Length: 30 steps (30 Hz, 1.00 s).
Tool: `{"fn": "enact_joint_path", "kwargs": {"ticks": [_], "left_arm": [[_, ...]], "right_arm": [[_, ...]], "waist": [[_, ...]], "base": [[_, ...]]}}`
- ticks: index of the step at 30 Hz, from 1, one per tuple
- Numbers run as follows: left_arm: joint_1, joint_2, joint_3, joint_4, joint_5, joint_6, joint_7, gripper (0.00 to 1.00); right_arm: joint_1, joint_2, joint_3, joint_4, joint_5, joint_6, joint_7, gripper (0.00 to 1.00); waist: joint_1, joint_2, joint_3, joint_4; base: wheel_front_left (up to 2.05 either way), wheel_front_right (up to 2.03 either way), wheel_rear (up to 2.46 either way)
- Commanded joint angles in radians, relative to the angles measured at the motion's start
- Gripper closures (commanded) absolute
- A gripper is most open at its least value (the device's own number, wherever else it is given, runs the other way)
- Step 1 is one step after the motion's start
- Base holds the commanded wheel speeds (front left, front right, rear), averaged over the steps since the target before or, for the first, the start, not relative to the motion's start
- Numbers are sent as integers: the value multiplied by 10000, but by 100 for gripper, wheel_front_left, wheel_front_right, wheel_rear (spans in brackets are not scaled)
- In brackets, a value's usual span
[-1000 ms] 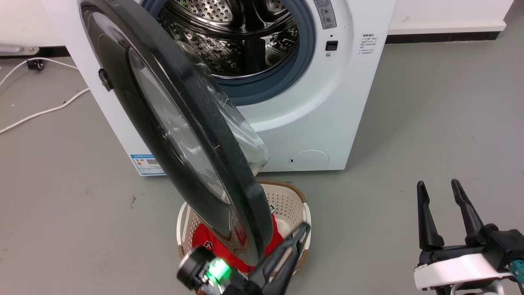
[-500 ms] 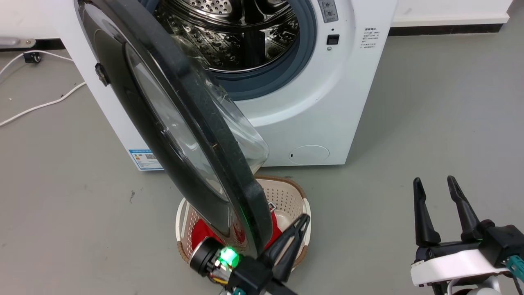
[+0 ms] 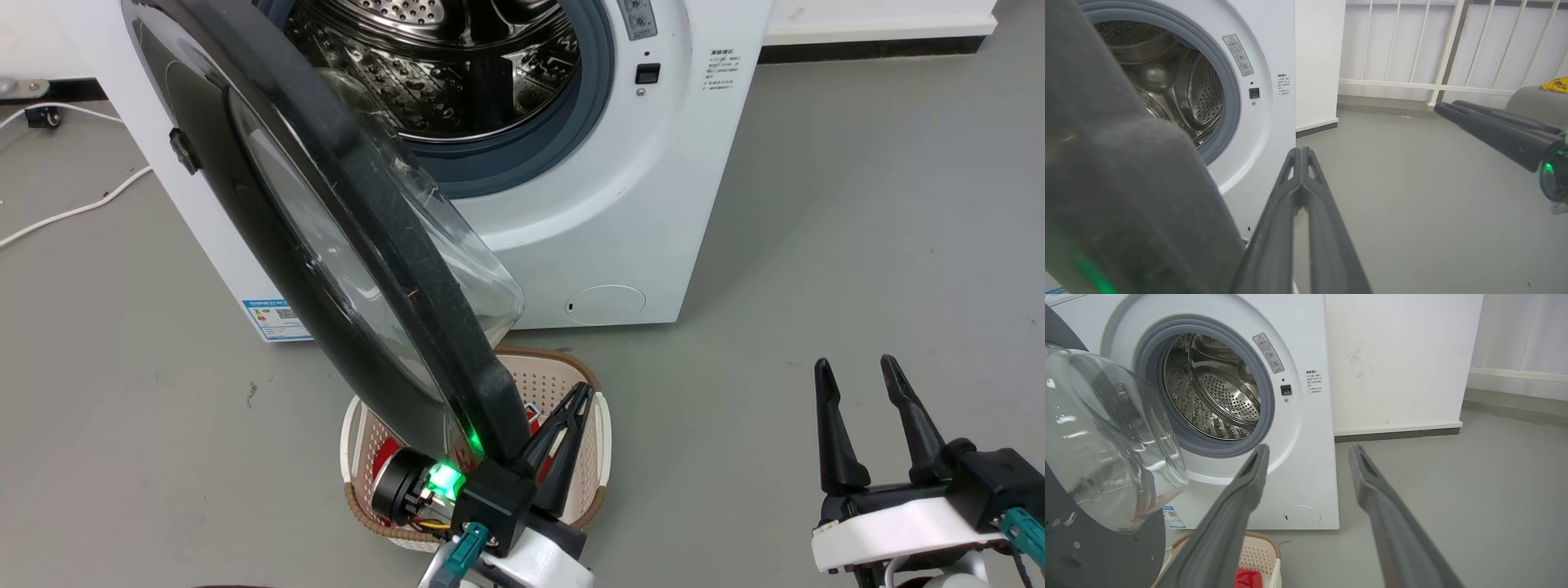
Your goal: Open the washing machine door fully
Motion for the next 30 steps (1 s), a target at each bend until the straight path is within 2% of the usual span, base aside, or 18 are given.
{"fn": "enact_joint_path", "kwargs": {"ticks": [1,10,22,30], "left_arm": [[-109,-7,-12,44,-96,108,-22,100],[241,46,378,233,-241,471,-16,100],[1438,263,880,-433,-83,536,-14,100],[2466,376,1156,-1052,-147,846,-19,100]], "right_arm": [[-105,17,4,24,86,-3,-16,0],[-59,17,118,148,200,-3,-16,0],[261,17,121,226,294,-3,-16,0],[457,16,174,256,271,-3,-16,0]], "waist": [[0,0,3,24],[0,0,-122,178],[0,0,-476,462],[0,0,-700,872]], "base": [[0,0,0],[0,0,0],[0,0,0],[0,0,0]]}}
